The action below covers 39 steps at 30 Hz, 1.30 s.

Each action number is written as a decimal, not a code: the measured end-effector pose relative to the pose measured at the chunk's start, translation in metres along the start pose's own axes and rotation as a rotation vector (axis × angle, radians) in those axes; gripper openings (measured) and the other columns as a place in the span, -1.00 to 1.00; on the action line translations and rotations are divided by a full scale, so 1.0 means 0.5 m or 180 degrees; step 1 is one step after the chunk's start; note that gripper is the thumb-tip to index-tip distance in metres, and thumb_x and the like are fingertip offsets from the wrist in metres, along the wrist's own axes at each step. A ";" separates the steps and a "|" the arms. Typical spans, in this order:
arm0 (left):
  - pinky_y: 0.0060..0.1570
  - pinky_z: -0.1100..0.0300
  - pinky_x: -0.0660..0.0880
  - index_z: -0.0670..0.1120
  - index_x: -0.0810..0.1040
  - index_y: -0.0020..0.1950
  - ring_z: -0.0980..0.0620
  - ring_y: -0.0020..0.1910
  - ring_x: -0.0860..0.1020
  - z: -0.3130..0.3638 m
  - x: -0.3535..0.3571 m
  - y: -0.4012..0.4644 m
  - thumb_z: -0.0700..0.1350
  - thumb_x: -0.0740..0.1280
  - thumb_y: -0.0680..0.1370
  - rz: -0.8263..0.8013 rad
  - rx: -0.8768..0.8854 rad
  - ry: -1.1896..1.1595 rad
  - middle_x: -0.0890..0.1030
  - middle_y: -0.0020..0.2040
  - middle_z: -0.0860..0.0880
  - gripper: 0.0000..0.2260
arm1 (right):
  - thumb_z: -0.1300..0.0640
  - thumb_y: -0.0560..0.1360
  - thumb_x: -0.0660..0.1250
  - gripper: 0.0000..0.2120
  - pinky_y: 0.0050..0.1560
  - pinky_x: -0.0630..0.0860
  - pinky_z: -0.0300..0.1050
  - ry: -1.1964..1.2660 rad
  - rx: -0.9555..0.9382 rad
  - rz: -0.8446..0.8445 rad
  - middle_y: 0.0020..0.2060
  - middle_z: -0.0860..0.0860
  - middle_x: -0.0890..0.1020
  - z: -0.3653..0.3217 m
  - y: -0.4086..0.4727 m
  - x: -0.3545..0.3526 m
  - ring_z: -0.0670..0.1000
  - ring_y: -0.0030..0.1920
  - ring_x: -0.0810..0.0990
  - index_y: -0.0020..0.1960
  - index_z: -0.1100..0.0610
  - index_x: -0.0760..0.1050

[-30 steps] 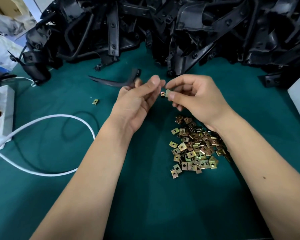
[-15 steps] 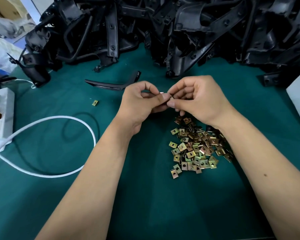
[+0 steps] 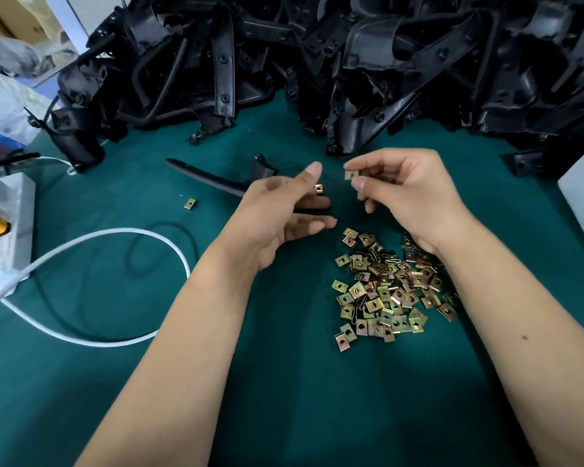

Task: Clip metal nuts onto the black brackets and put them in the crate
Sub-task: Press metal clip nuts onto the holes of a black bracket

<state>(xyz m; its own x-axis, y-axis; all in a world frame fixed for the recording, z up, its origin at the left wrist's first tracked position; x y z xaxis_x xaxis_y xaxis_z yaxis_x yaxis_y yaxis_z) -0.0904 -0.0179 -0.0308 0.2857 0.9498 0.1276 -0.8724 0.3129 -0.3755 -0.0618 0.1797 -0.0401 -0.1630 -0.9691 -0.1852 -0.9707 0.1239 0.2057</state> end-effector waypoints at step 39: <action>0.34 0.07 0.30 -0.01 0.32 0.56 0.07 0.27 0.53 -0.002 0.008 0.017 0.30 0.64 0.19 0.0642 0.2882 0.3250 0.59 0.24 0.10 0.04 | 0.25 0.65 0.33 -0.84 -0.55 0.28 -0.29 0.0524 0.0820 -0.0303 -0.40 0.03 0.53 -0.026 -0.017 0.044 -0.08 -0.44 0.45 -0.08 0.28 0.60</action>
<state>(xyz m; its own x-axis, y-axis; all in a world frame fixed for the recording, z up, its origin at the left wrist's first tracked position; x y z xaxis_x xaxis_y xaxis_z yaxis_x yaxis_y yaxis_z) -0.0965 -0.0115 -0.0346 -0.0572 0.6826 -0.7286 -0.7719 0.4326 0.4658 -0.0546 0.1544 -0.0333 -0.0590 -0.9978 -0.0296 -0.9964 0.0606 -0.0592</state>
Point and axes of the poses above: each hand's wrist, its own y-axis towards the middle knuckle, its own x-axis out of the palm, z = x × y, the point moved 2 cm from there along y, towards the middle knuckle
